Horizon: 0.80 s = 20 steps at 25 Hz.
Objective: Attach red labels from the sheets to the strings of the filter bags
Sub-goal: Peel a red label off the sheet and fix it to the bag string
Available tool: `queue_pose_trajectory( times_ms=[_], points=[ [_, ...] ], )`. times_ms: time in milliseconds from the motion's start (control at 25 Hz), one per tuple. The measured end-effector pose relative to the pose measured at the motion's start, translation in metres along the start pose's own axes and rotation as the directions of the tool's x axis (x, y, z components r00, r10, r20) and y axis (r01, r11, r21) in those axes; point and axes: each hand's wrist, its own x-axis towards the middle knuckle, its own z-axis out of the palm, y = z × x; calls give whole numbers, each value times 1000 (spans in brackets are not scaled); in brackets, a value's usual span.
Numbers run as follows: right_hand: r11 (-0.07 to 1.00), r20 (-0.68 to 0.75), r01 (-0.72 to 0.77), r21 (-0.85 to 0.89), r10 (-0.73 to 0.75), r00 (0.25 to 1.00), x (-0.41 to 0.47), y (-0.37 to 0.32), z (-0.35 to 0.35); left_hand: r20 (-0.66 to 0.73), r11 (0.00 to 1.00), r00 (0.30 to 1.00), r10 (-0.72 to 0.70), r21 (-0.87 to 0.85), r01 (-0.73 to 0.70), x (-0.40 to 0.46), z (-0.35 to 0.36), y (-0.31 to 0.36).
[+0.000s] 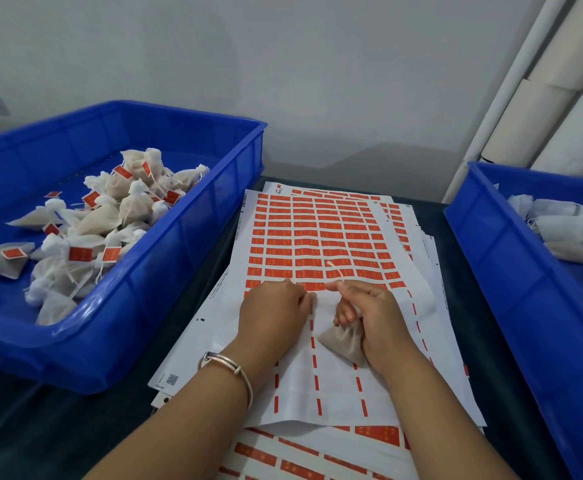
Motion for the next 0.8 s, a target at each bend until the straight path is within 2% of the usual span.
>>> queue_pose_trajectory(
  times_ms=[160, 320, 400, 560, 720, 800],
  points=[
    [1000, 0, -4, -5, 4, 1000, -1, -1, 0, -33, 996, 998, -56, -76, 53, 2, 3, -2],
    [999, -33, -31, -27, 30, 999, -3, -4, 2, -58, 996, 996, -73, -57, 69, 5, 6, -1],
    [998, -71, -30, -56, 26, 997, -5, -7, 4, -71, 985, 990, -119, -138, 109, 5, 5, -1],
    [973, -159, 72, -218, -108, 981, -9, -16, 0, -32, 872, 950, -310, -408, 271, 11, -4, -8],
    [876, -43, 263, -405, -305, 951, -18, -34, -3, 9, 735, 912, -410, -589, 336, 15, -11, -11],
    [848, 5, 323, -420, -354, 935, -23, -39, -2, 40, 645, 895, -444, -679, 350, 15, -17, -9]
  ],
)
